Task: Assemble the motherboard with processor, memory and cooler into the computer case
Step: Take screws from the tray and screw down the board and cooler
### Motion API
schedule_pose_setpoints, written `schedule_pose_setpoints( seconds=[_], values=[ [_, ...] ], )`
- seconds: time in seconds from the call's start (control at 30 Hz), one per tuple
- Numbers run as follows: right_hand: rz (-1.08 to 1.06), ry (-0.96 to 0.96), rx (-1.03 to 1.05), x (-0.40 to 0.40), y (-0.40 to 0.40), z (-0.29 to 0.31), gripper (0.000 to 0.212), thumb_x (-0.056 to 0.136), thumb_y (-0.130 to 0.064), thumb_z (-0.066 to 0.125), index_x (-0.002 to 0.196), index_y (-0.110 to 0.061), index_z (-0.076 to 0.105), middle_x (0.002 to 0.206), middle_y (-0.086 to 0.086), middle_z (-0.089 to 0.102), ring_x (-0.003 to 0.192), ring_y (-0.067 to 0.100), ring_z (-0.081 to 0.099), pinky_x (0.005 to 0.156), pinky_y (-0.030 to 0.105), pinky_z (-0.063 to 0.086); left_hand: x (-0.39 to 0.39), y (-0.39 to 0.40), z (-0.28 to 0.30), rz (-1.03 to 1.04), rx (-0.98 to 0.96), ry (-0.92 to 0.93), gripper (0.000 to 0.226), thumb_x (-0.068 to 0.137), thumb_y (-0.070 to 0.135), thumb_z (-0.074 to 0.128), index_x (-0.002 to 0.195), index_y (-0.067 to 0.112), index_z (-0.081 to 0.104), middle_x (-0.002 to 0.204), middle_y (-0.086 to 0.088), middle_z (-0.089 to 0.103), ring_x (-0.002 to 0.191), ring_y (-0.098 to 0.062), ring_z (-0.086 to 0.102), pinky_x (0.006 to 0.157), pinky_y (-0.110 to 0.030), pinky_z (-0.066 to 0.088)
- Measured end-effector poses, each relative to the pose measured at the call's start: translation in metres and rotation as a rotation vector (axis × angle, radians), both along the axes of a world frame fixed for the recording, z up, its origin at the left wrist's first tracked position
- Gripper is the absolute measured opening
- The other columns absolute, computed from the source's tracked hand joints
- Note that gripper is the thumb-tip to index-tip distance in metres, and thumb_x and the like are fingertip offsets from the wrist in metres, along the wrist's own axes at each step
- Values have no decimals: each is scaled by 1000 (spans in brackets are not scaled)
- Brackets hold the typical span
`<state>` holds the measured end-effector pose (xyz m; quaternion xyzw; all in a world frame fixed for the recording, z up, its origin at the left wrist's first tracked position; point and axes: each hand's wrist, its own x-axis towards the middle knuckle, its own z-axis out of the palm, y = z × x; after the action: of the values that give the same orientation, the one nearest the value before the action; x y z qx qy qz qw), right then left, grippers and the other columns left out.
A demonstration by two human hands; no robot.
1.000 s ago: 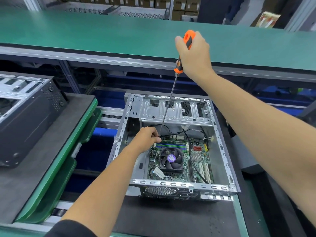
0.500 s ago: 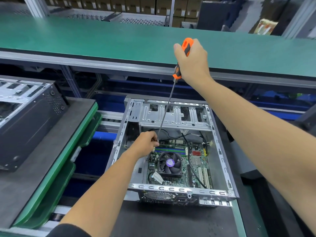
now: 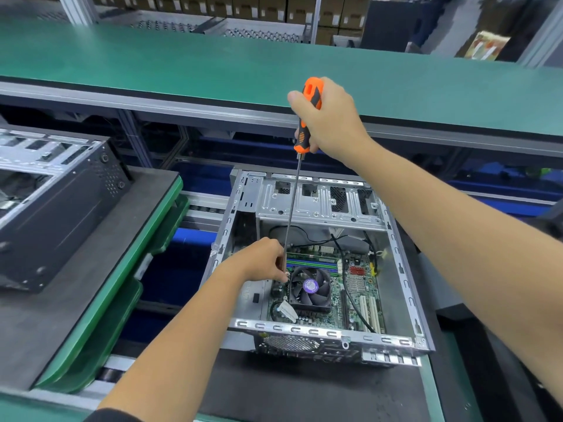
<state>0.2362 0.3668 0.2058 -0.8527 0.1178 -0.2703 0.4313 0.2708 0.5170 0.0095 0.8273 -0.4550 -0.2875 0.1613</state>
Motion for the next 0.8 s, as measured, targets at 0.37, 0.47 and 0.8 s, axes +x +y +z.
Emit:
schedule_pose_setpoints(
  seconds=[0.37, 0.47, 0.8],
  values=[
    [338, 265, 95, 7, 26, -8, 20, 85, -17, 62, 79, -14, 44, 60, 8, 67, 41, 27, 61, 36, 22, 42, -4, 9, -20, 112, 185, 168, 27, 65, 6, 82, 68, 14, 56, 82, -7, 68, 73, -18, 65, 63, -29, 56],
    [384, 315, 87, 5, 27, -10, 19, 87, -15, 62, 81, -12, 44, 59, 6, 67, 44, 29, 63, 37, 23, 44, -4, 9, -25, 135, 211, 214, 31, 66, 3, 81, 68, 15, 53, 79, -6, 66, 72, -18, 63, 63, -28, 54],
    [536, 395, 67, 2, 19, -8, 20, 85, -10, 63, 80, -11, 43, 77, 28, 67, 51, 37, 66, 41, 28, 50, -5, 2, -34, 55, 272, 196, 15, 70, 5, 76, 71, 13, 64, 77, -3, 65, 70, -15, 57, 62, -26, 47]
  ],
)
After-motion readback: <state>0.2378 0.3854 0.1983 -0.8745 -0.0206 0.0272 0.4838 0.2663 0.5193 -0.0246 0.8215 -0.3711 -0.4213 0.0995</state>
